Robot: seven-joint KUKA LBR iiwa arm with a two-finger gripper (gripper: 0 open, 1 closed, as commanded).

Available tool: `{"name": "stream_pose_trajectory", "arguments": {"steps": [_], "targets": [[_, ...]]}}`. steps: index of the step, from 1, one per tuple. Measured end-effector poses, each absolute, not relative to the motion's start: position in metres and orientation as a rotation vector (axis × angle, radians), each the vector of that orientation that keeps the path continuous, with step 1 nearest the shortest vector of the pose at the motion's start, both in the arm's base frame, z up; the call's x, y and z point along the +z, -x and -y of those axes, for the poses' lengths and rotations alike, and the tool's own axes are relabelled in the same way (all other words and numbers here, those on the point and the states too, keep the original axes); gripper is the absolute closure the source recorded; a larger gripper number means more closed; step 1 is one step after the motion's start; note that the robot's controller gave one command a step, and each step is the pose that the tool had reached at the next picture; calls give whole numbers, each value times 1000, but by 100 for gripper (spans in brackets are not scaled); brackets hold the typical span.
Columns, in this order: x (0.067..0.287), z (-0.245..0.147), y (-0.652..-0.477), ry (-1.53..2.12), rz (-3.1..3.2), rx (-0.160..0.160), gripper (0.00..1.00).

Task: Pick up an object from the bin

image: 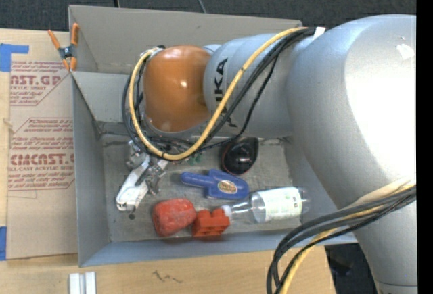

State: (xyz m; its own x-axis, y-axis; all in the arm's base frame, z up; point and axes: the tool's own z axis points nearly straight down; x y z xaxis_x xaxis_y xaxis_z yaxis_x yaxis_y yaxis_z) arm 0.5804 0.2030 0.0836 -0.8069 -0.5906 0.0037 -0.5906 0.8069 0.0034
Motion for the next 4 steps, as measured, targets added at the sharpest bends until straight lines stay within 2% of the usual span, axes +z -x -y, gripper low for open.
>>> {"name": "stream_pose_trajectory", "arguments": {"steps": [4], "targets": [[169, -203, -581, -976, 2985, -1, 100]]}}
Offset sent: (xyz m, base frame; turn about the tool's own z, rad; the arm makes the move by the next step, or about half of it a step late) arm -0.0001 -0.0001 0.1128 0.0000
